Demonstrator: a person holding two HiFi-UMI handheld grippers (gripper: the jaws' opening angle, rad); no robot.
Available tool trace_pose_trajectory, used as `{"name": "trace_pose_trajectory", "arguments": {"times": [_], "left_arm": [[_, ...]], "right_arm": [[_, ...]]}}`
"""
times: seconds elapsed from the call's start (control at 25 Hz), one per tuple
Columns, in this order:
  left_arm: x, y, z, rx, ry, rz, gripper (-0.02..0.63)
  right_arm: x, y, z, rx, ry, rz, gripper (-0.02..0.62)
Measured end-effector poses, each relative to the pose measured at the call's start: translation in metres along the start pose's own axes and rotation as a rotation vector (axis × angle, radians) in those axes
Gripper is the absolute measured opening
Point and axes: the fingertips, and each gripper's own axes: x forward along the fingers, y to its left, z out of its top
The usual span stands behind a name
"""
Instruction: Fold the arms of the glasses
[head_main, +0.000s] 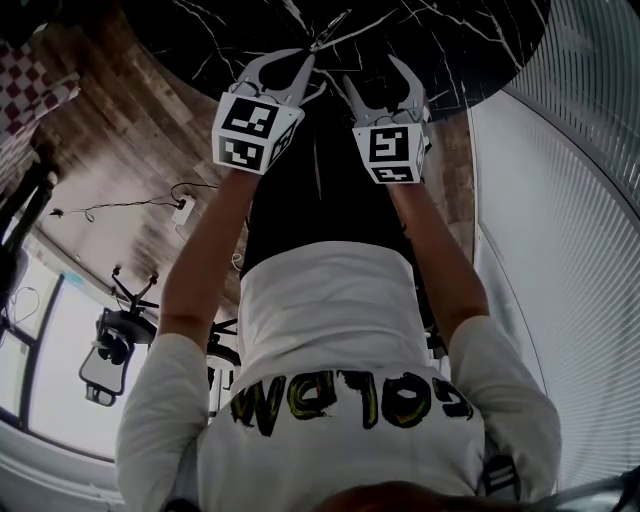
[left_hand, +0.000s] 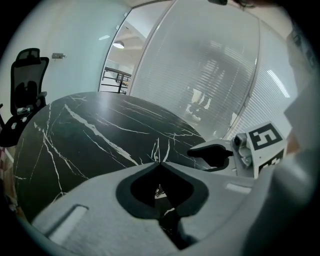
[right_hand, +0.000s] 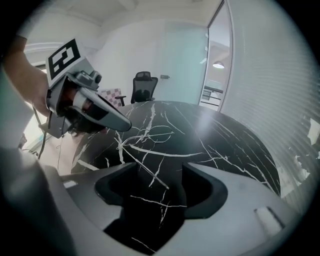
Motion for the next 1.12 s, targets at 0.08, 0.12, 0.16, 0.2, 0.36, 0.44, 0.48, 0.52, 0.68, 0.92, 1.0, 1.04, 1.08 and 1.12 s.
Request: {"name": "trace_pose_trajectory", "arguments": {"times": [0.08,0.12,0.16,0.2,0.36,0.44,0.48,0.52,0.68,0.92,1.0,1.04,1.08,1.12], "left_arm": [[0.001,-0.001,-0.001,-0.003,0.002,-0.003,0.006],[0.001,-0.002,-0.001,-0.004,0.003,-0.006,0.005],[0.001,-0.003,-0.001,-0.006,0.003,-0.010,0.006],[0.001,-0.004,-0.001,-0.008,0.004,-0.014,0.005],[0.002,-0.008,-0.002,-0.009,0.012,-0.033,0.006],[0.003,-0.012,-0.003,-0.007,0.018,-0.044,0.006],[0.003,-0.013,-0.003,-0.005,0.020,-0.049,0.006],[0.002,-0.014,-0.003,-0.005,0.022,-0.053,0.005],[0.004,-0.020,-0.006,-0.006,0.033,-0.075,0.006],[0.005,-0.028,-0.008,-0.006,0.050,-0.105,0.006],[0.006,-0.030,-0.008,-0.001,0.051,-0.112,0.006],[0.006,-0.031,-0.008,0.003,0.051,-0.116,0.006],[0.007,-0.032,-0.008,0.007,0.051,-0.119,0.006],[0.007,-0.033,-0.009,0.009,0.052,-0.123,0.006]], "right_arm": [[0.003,-0.004,0.003,-0.004,-0.006,-0.006,0.270],[0.004,-0.005,0.005,-0.005,-0.009,-0.009,0.270],[0.005,-0.006,0.006,-0.006,-0.010,-0.010,0.270],[0.007,-0.007,0.008,-0.005,-0.011,-0.011,0.270],[0.012,-0.011,0.014,-0.007,-0.019,-0.017,0.270],[0.015,-0.011,0.016,-0.006,-0.022,-0.018,0.268],[0.016,-0.011,0.017,-0.004,-0.024,-0.018,0.270],[0.017,-0.011,0.018,-0.003,-0.025,-0.017,0.270],[0.020,-0.013,0.022,-0.007,-0.027,-0.021,0.268],[0.022,-0.015,0.025,-0.008,-0.030,-0.025,0.268],[0.023,-0.015,0.024,-0.009,-0.027,-0.026,0.268],[0.023,-0.015,0.023,-0.007,-0.023,-0.026,0.268],[0.023,-0.015,0.021,-0.004,-0.017,-0.026,0.268],[0.022,-0.016,0.019,-0.001,-0.011,-0.025,0.268]]}}
